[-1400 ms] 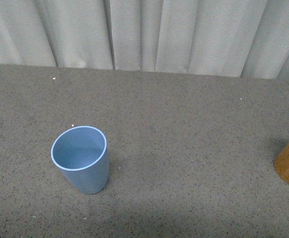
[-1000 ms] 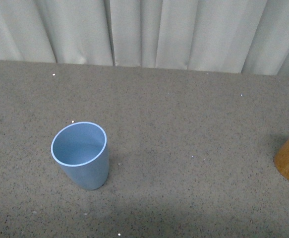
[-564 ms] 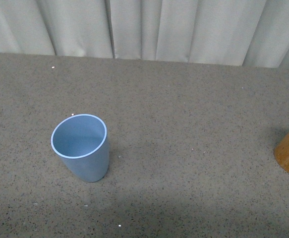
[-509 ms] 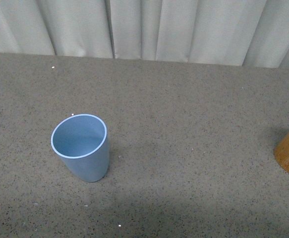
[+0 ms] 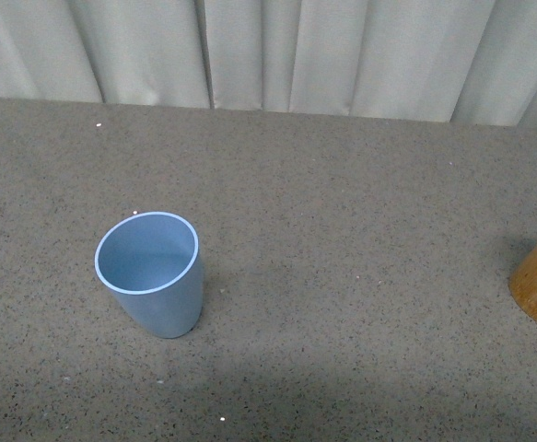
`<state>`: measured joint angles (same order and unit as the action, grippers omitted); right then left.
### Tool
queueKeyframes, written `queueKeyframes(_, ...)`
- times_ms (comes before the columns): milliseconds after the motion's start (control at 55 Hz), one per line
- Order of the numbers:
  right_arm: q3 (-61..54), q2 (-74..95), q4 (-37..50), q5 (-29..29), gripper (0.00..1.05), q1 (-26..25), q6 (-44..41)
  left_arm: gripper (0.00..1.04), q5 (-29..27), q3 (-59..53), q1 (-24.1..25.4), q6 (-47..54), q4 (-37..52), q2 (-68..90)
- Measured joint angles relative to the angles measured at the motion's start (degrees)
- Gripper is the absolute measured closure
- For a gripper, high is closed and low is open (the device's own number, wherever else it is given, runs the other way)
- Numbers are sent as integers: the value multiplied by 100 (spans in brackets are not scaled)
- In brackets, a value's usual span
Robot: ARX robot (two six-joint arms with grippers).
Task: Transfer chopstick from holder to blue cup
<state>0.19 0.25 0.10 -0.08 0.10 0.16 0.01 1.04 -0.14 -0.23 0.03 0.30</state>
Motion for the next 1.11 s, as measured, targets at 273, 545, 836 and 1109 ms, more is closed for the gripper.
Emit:
queueKeyframes(273,0,0,0,0,10,-2,0,7,0,0,0,0,0,0)
queueKeyframes(545,-2,0,0,0,10,0,0,7,0,0,0,0,0,0)
queueKeyframes(836,0,0,0,0,10,-2,0,7,0,0,0,0,0,0)
queueKeyframes(1109,0,0,0,0,10,-2,0,7,0,0,0,0,0,0)
